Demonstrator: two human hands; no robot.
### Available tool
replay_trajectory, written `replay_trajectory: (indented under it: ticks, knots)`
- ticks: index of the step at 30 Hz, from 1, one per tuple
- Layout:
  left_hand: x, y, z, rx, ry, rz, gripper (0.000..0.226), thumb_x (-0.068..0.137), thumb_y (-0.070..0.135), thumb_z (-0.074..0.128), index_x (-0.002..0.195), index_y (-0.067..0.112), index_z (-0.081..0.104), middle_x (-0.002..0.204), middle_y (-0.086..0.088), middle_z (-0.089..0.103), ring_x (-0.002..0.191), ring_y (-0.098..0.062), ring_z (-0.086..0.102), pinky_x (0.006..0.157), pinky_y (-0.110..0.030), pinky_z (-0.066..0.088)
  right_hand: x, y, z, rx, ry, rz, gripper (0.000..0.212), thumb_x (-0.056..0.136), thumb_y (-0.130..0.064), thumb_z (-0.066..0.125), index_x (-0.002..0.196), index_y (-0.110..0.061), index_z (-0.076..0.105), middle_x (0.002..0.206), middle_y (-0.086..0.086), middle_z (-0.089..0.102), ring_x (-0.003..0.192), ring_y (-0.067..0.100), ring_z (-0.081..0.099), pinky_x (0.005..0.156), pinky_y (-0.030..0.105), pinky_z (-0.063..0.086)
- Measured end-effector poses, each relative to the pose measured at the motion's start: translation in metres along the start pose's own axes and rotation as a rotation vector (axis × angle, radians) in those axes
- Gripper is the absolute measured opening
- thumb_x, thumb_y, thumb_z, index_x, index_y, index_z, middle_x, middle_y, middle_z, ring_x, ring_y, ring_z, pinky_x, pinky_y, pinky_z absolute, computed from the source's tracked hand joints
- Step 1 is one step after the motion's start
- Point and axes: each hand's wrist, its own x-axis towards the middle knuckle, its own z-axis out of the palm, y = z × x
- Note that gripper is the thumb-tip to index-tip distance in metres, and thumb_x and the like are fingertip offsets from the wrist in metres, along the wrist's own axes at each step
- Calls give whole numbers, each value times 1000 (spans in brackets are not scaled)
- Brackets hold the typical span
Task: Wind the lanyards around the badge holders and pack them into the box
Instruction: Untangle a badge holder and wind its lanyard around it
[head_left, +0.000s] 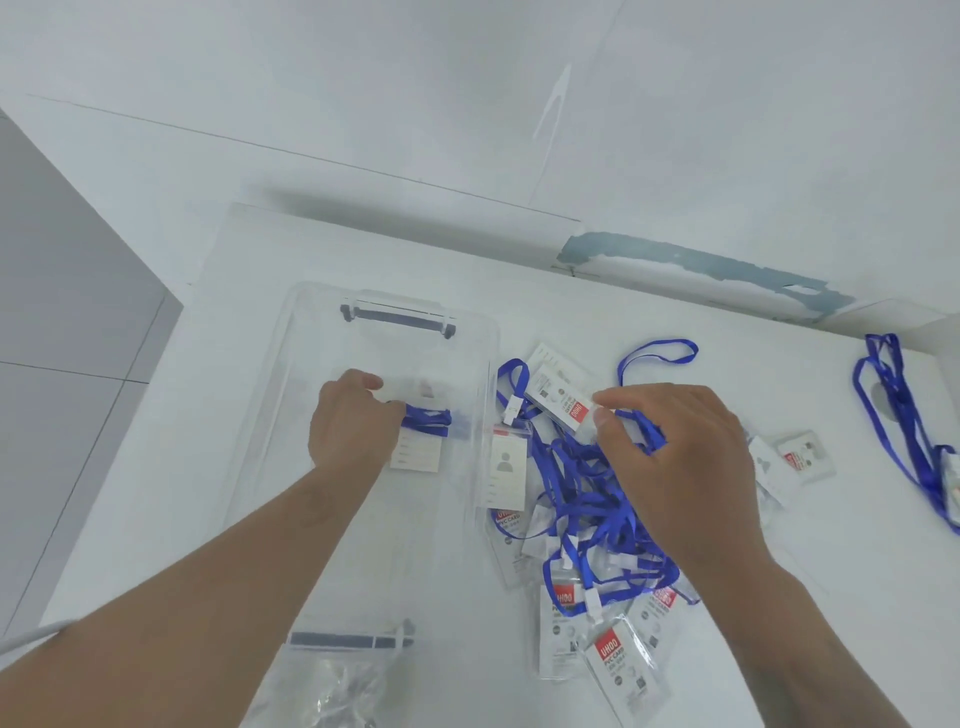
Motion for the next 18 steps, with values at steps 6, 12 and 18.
replay_trajectory:
  ticks: [6, 12, 18]
  knots:
    - [-31, 24, -23, -162, 152, 76, 37, 83, 25, 63, 119, 27, 58, 120, 5, 54, 108, -20, 57, 83, -37, 49, -9, 24, -23, 51, 33, 66, 12, 88, -30, 66, 99, -34, 72, 94, -22, 65, 99, -1, 50, 92, 27, 40]
    - [-101, 67, -28, -293, 218, 403, 24, 88, 23, 60, 111, 29, 60, 111, 14, 56, 91, -9, 56, 75, -20, 41, -29, 51, -51, 77, 73, 84, 12, 88, -30, 64, 97, -35, 71, 93, -24, 64, 97, -2, 47, 89, 25, 40]
    - [-160, 92, -8, -246, 217, 680, 25, 87, 22, 63, 110, 30, 59, 109, 17, 57, 92, -7, 56, 80, -27, 48, -48, 83, -72, 85, 101, 69, 14, 87, -27, 66, 99, -33, 71, 92, -23, 64, 96, 0, 49, 86, 22, 38]
